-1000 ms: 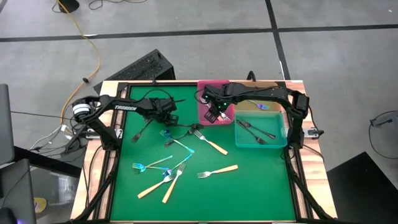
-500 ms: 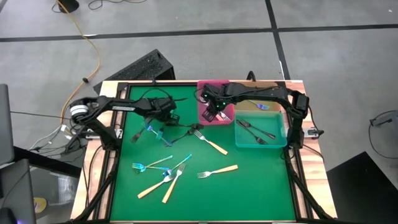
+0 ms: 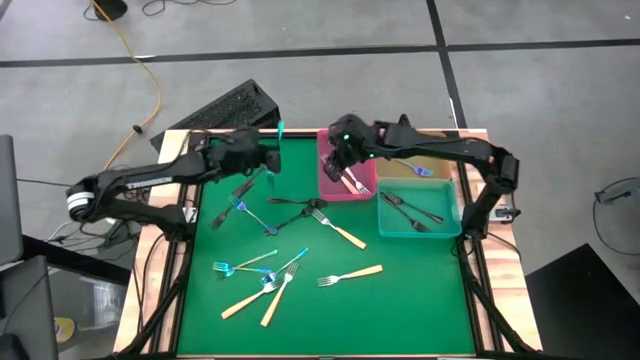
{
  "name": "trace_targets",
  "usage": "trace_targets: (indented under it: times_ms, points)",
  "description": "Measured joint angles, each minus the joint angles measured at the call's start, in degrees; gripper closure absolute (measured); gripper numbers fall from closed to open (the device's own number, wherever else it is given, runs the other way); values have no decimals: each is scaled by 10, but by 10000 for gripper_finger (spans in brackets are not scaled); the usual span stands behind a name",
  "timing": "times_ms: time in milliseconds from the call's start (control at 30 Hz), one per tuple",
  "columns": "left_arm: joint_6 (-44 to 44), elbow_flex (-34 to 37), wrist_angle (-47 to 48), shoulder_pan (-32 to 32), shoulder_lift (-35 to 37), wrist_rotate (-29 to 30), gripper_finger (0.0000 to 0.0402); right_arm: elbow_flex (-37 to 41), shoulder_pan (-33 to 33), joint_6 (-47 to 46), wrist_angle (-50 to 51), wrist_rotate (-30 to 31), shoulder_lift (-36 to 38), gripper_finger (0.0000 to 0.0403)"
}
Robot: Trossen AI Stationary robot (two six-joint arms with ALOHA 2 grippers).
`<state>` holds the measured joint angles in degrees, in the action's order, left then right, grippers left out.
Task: Sort silverware by color (type)
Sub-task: Put the blue fork into the orange bin
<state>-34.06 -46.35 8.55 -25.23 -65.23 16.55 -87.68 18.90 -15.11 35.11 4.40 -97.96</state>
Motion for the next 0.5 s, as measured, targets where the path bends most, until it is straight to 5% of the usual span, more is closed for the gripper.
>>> trace_targets:
  times_ms: [233, 500]
  points:
    - [99, 0, -216, -7, 42, -99, 401, 0, 0, 60, -71, -17, 61, 237]
    - [142, 0, -389, -19, 26, -274, 401, 0, -2, 115, -177, -161, 84, 237]
